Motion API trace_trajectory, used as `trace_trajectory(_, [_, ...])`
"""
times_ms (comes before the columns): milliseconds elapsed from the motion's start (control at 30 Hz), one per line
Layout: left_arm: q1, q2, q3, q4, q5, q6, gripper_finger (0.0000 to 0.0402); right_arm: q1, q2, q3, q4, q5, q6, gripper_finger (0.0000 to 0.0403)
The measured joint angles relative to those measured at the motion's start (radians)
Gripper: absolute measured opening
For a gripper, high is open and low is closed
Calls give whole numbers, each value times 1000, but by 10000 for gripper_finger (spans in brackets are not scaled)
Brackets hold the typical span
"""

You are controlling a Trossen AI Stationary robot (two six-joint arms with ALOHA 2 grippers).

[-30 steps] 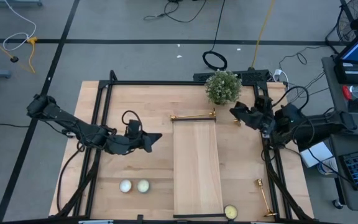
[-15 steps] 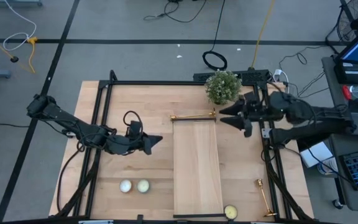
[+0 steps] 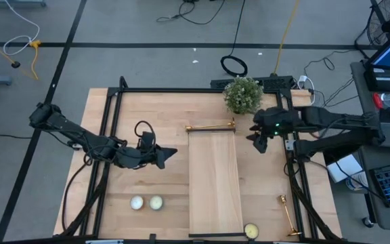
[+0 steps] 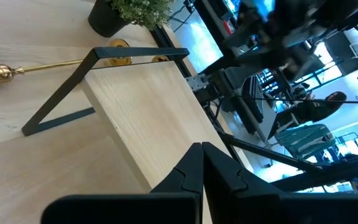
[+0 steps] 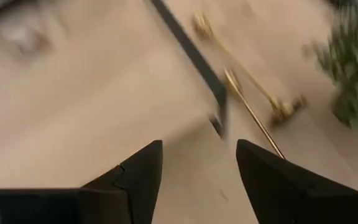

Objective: Pick & Place candle stick holders
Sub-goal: Put the top right gold candle holder on the shelf

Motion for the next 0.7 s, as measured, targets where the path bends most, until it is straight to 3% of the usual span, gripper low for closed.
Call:
trace_trajectory(167, [-8,0,0,0,8,-7,22,0,65,-1,-127,2,-85,203])
trace_trajectory(400, [-13,0,0,0,12,-13,17,-9,135,-1,-129,60,-231,203])
trace_trajectory(533, [-13,0,0,0,18,-10,4,-54,190,-4,-129,24,-282,203])
trace_trajectory(700, [-13,0,0,0,18,-7,21,-106,258,-5,-88,-2,-360,203])
